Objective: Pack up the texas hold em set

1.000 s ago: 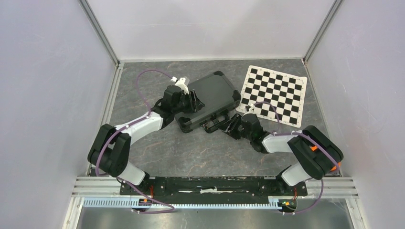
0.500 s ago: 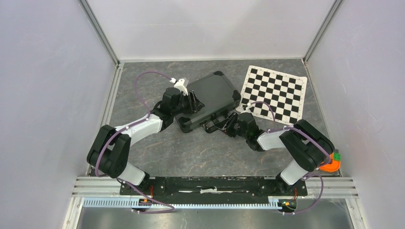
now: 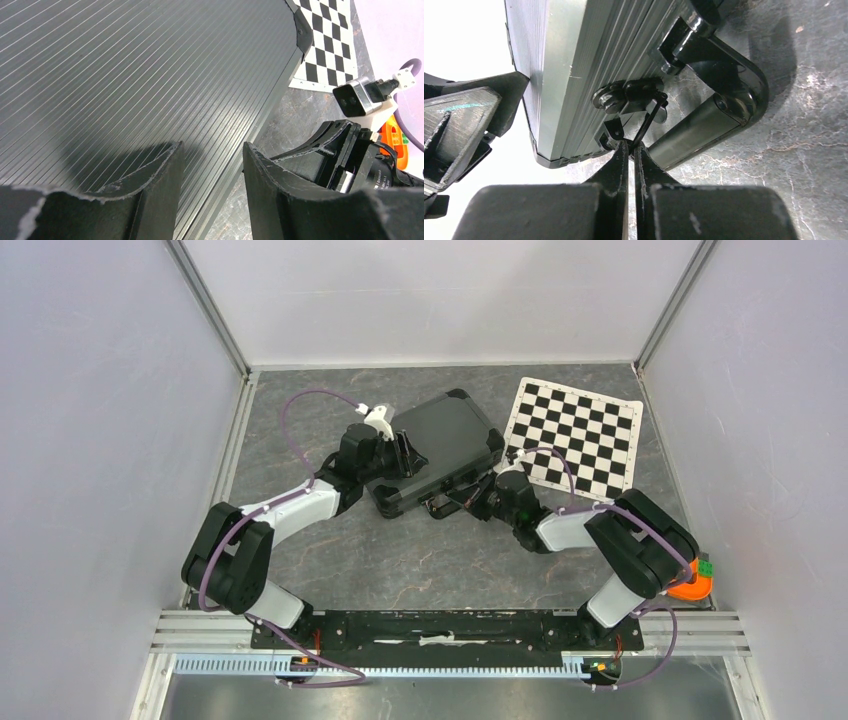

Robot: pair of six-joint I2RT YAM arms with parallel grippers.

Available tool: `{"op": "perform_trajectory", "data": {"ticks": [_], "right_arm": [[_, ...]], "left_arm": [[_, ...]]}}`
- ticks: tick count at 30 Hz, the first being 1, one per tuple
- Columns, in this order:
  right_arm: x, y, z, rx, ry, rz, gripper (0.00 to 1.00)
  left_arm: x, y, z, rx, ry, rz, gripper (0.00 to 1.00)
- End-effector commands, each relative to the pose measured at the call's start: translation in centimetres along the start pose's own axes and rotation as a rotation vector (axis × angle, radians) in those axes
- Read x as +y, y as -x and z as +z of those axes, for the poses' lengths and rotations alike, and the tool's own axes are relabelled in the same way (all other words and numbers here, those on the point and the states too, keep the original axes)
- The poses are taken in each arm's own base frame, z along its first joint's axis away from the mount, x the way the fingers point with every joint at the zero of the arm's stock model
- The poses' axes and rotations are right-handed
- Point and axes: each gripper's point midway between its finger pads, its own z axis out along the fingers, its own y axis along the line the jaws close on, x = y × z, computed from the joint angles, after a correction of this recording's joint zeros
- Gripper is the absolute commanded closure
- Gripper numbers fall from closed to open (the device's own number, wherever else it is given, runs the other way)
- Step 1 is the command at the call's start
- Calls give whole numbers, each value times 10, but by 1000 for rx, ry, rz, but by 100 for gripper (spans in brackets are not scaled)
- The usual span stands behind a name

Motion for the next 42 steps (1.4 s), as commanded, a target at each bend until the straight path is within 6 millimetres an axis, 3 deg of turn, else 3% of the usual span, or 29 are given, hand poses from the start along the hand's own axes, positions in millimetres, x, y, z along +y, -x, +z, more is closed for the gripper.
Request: {"op": "perform_trajectory", "data": {"ticks": [1,8,16,22,32,42], "right_arm": [[24,14,9,-49,48,-34,99],[42,17,25,-36,78,-74,100],[46,21,31,-50,96,-105,100],[47,20,40,-37,105,-150,92],[62,24,28,-60,192,-228,70],[74,35,14,-109,278,-221,67]], "left_arm": [[44,-58,-9,207,160,29,46],[48,-64,-9,227,174,45,46],[48,-66,-7,241,167,41,46],[47,-66,-7,241,166,41,46],[45,-69,-5,252,150,38,46],[47,-71,-4,260,161,37,46]]}}
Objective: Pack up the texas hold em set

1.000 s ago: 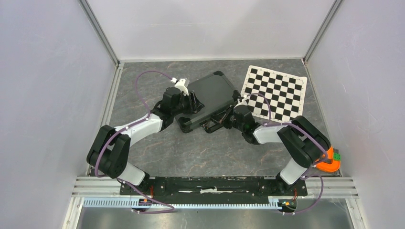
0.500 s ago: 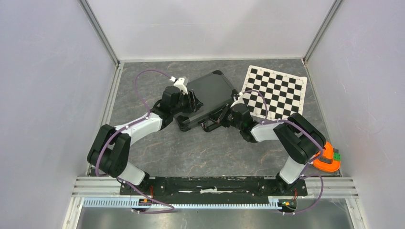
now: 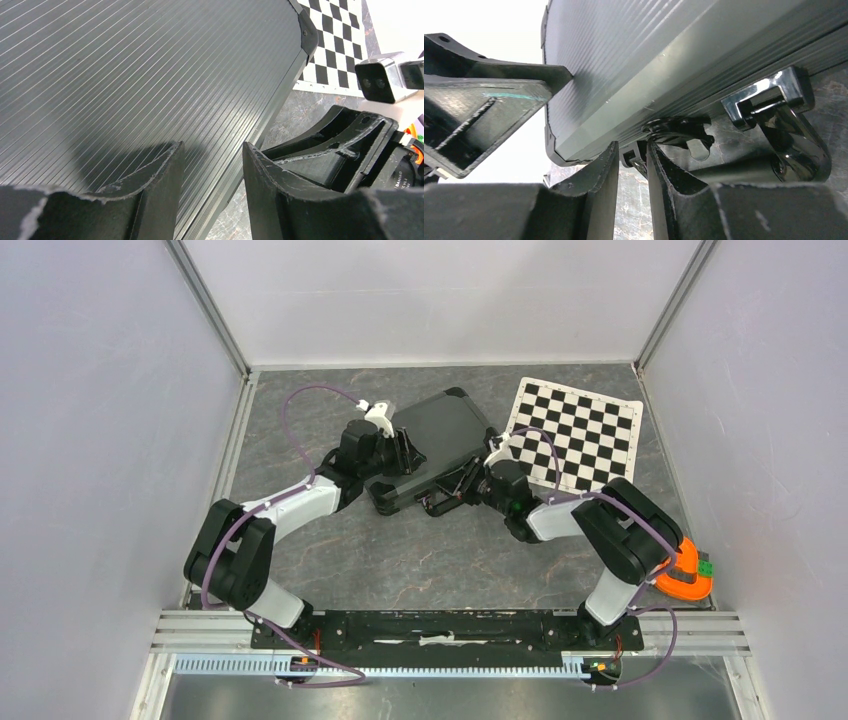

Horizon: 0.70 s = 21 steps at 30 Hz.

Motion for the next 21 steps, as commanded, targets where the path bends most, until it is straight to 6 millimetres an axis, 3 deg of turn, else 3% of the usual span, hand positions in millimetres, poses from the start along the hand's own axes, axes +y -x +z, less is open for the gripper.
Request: {"op": "perform_trajectory", "data": {"ticks": [1,11,19,21], "right_arm": [[36,34,-4,-115,136,-28,68],[30,37,-4,-112,123,-14,70],[28,42,-26,-126,80,-78,61],[19,38,-34,-124,50,-68,65]], "left_arm": [[40,-75,-6,251,137,-2,46],[40,-74,-7,249,135,-1,46],[43,-74,-6,246,157,25,47],[47,-77,-8,263,199,59,48]]}}
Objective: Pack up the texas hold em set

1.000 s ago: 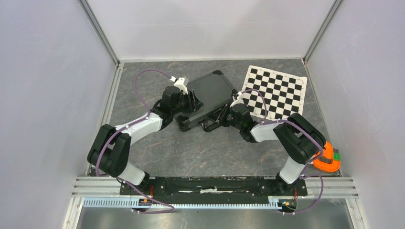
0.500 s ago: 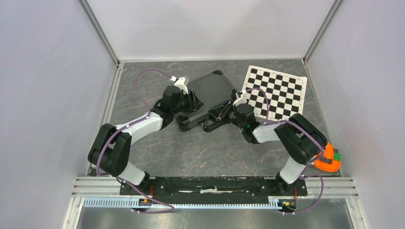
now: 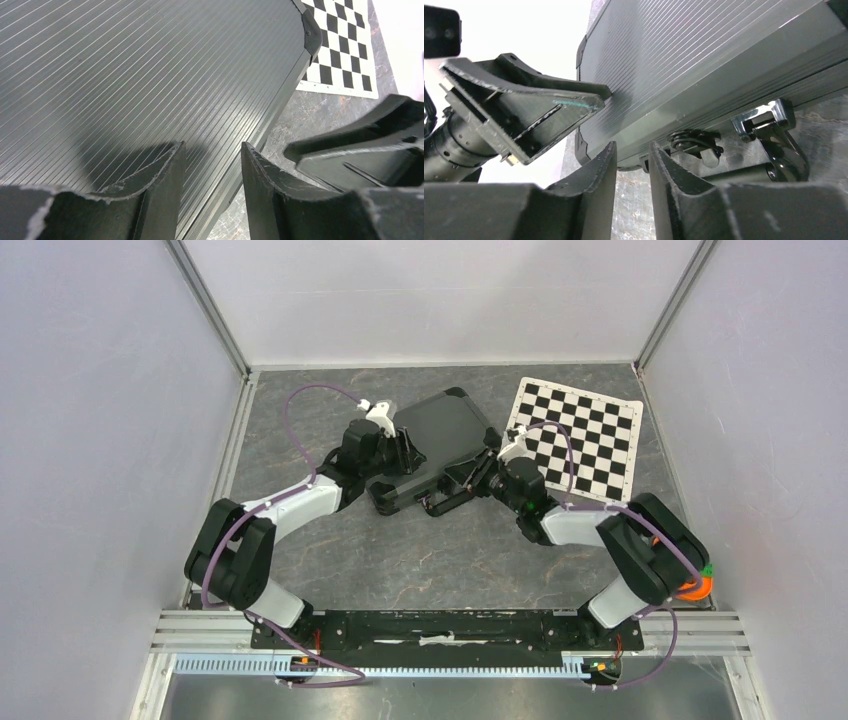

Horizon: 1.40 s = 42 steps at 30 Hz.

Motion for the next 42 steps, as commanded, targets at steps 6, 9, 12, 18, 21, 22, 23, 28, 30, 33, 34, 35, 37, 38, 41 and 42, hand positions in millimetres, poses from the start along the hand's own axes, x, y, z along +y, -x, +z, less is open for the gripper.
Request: {"op": "perform_trajectory", "data": {"ticks": [6,9,12,18,21,22,23,28,30,33,34,35,37,38,41,42], "right_arm": [[-23,-10,-23,19,-93,-1,88],[-29,-19,-18,60,-128,-3,99],[-34,-25,-12,83,-169,-14,100],[-37,-29,1,97,-181,-4,100],[-41,-32,9,111,-200,-4,100],[-41,-33,13,114,-205,-5,100],[-44,-35,15,119,-213,-3,100],[-51,-35,25,128,-261,-30,100],[-56,-37,26,141,-290,-42,100],[-65,-37,26,126,-331,-53,100],[-67,-37,26,127,-341,-55,100],[-70,-38,26,129,-351,-57,100],[-75,-40,27,138,-376,-65,100],[-75,-39,27,139,-378,-73,100],[-69,-34,26,128,-364,-106,100],[-62,-29,27,121,-343,-133,100]], "left_arm": [[42,-78,-7,264,194,76,48],[42,-78,-8,261,194,82,48],[42,-78,-7,262,194,82,48],[42,-79,-7,266,194,83,48],[42,-79,-7,267,194,81,49],[42,-80,-7,269,194,81,49],[42,-80,-7,270,194,81,48],[43,-80,-7,270,196,82,49],[43,-79,-7,269,196,83,49],[42,-79,-7,269,195,83,49],[42,-79,-7,268,195,83,49],[43,-79,-7,269,196,82,49],[43,-80,-7,271,197,82,49],[42,-80,-7,272,196,84,49],[42,-79,-7,270,197,84,49],[42,-79,-7,270,196,84,49]]}}
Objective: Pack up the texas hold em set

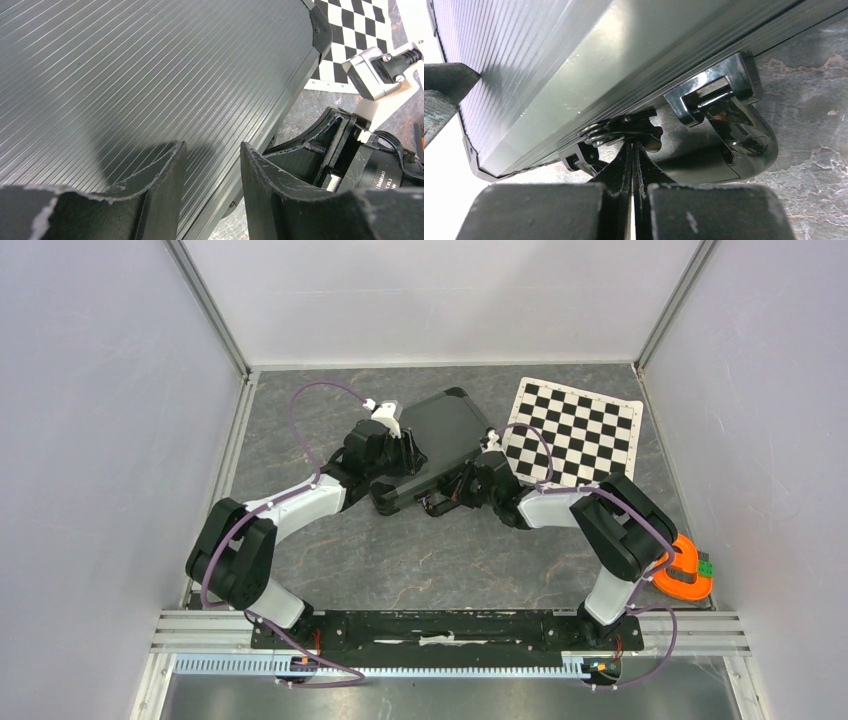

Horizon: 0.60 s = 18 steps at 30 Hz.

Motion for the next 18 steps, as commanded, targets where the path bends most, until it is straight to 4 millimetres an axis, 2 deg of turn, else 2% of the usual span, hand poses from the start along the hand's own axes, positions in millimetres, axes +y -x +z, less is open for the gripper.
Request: {"op": "perform_trajectory", "data": {"ticks": [1,5,12,16,18], "right_arm": [[4,26,3,-101,-34,-115,100],[15,43,-12,-160,-48,-269,100],[23,52,-29,-183,-43,-514,100],[23,50,-24,-152,-66,-620,100],[23,41,-18,-127,-60,-650,100]], "left_arm": [[40,-81,-7,273,132,30,49],[39,-81,-7,273,132,32,49],[40,-81,-7,275,137,34,49],[40,-81,-7,274,138,34,49],[40,-81,-7,274,137,34,49]]}}
